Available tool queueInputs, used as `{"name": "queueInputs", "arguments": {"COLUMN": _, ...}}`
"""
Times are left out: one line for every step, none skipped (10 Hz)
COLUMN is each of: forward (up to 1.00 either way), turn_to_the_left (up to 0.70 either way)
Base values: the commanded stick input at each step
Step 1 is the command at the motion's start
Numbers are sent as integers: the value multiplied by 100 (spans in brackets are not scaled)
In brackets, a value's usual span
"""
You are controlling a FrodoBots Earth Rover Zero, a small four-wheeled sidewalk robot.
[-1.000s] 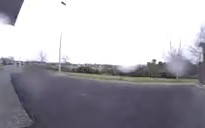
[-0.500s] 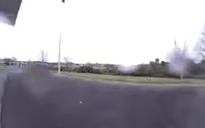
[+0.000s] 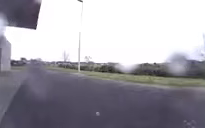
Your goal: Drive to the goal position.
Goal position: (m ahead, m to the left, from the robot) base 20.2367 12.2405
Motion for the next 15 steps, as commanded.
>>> {"name": "queueInputs", "arguments": {"forward": 100, "turn_to_the_left": 40}}
{"name": "queueInputs", "arguments": {"forward": 100, "turn_to_the_left": 40}}
{"name": "queueInputs", "arguments": {"forward": 100, "turn_to_the_left": 40}}
{"name": "queueInputs", "arguments": {"forward": 100, "turn_to_the_left": 40}}
{"name": "queueInputs", "arguments": {"forward": 100, "turn_to_the_left": 40}}
{"name": "queueInputs", "arguments": {"forward": 100, "turn_to_the_left": 40}}
{"name": "queueInputs", "arguments": {"forward": 100, "turn_to_the_left": 40}}
{"name": "queueInputs", "arguments": {"forward": 100, "turn_to_the_left": 40}}
{"name": "queueInputs", "arguments": {"forward": 100, "turn_to_the_left": 40}}
{"name": "queueInputs", "arguments": {"forward": 100, "turn_to_the_left": 0}}
{"name": "queueInputs", "arguments": {"forward": 100, "turn_to_the_left": 0}}
{"name": "queueInputs", "arguments": {"forward": 100, "turn_to_the_left": 0}}
{"name": "queueInputs", "arguments": {"forward": 100, "turn_to_the_left": 0}}
{"name": "queueInputs", "arguments": {"forward": 100, "turn_to_the_left": 0}}
{"name": "queueInputs", "arguments": {"forward": 100, "turn_to_the_left": 0}}
